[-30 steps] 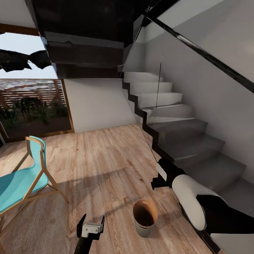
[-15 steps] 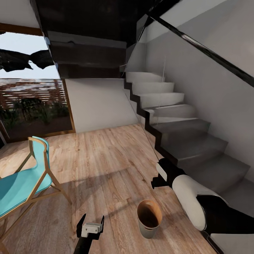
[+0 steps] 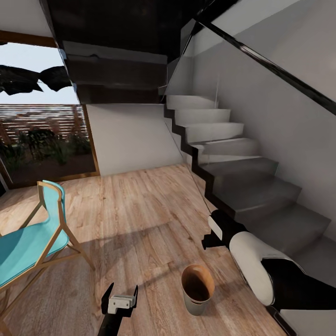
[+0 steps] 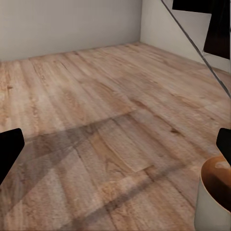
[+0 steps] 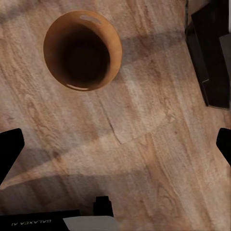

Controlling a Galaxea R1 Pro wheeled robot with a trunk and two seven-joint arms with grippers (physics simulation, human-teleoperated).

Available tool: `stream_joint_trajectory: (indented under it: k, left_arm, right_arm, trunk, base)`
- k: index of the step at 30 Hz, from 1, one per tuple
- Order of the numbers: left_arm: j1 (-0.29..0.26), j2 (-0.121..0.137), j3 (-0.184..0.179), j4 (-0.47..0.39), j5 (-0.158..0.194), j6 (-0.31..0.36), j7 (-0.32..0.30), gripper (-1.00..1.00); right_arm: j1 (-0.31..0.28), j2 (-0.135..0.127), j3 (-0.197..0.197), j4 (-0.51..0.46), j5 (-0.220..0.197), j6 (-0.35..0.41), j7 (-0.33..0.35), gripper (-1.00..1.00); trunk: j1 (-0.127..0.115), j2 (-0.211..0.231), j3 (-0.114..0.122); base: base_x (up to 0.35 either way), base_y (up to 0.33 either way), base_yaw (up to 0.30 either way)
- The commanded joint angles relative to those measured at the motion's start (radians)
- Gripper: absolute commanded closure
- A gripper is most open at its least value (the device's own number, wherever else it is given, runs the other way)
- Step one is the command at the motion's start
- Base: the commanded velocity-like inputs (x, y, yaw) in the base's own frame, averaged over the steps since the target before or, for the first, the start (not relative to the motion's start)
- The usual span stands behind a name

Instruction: Put the three can of soda from the living room inside the tash can in the kitchen.

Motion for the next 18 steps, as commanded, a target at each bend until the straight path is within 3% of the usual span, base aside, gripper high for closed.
stream_joint_trajectory:
  k: [1, 10, 18]
  left_arm:
    - [0.0, 0.0, 0.0, 0.0, 0.0, 0.0, 0.0, -1.0]
    - [0.0, -0.001, 0.0, 0.0, 0.0, 0.0, 0.0, -1.0]
    - [0.0, 0.0, -0.001, 0.0, 0.0, -0.001, -0.001, -1.0]
  right_arm:
    - [0.0, 0.0, 0.0, 0.0, 0.0, 0.0, 0.0, -1.0]
    - [0.0, -0.001, 0.002, -0.001, 0.0, 0.0, 0.0, -1.0]
    - [0.001, 0.002, -0.001, -0.009, 0.002, -0.053, -0.001, -1.0]
  trunk:
    - [0.0, 0.0, 0.0]
    - [0.0, 0.0, 0.0]
    - [0.0, 0.0, 0.0]
  base:
    - [0.0, 0.0, 0.0]
    - [0.0, 0.0, 0.0]
    - [0.0, 0.0, 0.0]
